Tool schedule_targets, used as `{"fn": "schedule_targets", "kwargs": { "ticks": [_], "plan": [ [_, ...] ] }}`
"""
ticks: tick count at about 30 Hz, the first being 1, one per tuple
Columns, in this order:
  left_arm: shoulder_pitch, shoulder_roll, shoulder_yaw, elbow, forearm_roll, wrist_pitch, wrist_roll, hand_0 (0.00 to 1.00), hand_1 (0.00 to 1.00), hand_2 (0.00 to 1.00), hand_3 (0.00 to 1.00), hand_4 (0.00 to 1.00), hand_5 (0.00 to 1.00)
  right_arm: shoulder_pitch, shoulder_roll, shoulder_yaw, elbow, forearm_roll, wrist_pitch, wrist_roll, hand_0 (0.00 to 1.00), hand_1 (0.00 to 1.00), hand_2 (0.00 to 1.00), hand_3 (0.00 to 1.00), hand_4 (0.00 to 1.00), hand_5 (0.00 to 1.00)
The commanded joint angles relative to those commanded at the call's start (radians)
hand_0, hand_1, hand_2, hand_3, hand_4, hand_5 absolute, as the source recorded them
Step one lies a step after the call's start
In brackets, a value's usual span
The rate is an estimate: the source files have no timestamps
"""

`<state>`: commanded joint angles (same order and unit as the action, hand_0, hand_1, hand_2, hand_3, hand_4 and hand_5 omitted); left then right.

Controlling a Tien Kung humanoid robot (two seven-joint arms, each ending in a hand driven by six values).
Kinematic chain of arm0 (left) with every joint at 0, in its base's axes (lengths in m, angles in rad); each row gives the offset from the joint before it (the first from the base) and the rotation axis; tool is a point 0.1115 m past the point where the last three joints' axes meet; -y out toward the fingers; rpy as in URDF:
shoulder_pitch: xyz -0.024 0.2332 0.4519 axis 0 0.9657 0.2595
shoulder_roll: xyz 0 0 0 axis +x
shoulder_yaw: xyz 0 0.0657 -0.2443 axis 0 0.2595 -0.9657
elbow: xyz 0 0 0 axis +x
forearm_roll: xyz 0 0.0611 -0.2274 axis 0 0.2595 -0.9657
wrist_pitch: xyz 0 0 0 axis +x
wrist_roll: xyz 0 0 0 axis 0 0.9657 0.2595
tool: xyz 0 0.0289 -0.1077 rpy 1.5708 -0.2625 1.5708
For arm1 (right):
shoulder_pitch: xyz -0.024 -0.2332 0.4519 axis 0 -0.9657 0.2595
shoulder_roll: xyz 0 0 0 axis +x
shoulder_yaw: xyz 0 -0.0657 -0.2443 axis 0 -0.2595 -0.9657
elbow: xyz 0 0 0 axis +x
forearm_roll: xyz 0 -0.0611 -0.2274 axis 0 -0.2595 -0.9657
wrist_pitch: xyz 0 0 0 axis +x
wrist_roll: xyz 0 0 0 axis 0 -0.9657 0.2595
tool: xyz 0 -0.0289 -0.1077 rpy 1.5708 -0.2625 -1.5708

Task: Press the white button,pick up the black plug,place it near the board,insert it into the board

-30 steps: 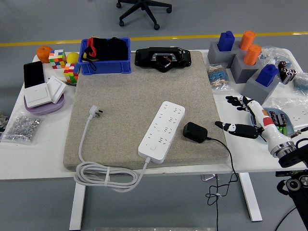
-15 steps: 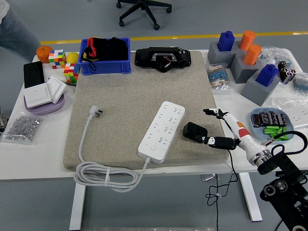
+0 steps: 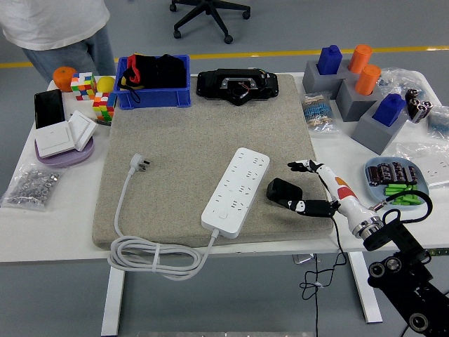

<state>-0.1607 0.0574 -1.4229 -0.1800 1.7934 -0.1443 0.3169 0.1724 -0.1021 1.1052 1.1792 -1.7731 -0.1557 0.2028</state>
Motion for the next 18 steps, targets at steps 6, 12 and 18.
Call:
{"fn": "schedule_targets", "kwargs": {
  "ticks": [6,12,18],
  "plan": [
    [0.002,0.001,-0.002,0.000,0.007,-0.001,0.001,0.689,0.637,0.613,0.637,0.553,0.183,0.013,0.005,-0.026,-0.037,0.009,-0.002,-0.001,0.856,0.767,0.688,0.718,0.998,0.227],
    [0.000,0.000,0.003,0.000,0.003,-0.001,0.000,0.689,0.637,0.613,0.637,0.553,0.184,0.020,0.009,-0.041,-0.055,0.019,-0.011,0.001,0.850,0.760,0.681,0.707,0.998,0.222],
    [0.001,-0.001,0.008,0.000,0.001,-0.002,0.000,0.689,0.637,0.612,0.637,0.553,0.185,0.024,0.012,-0.043,-0.069,0.020,-0.011,0.004,0.747,0.710,0.672,0.697,0.998,0.193]
  ]
}}
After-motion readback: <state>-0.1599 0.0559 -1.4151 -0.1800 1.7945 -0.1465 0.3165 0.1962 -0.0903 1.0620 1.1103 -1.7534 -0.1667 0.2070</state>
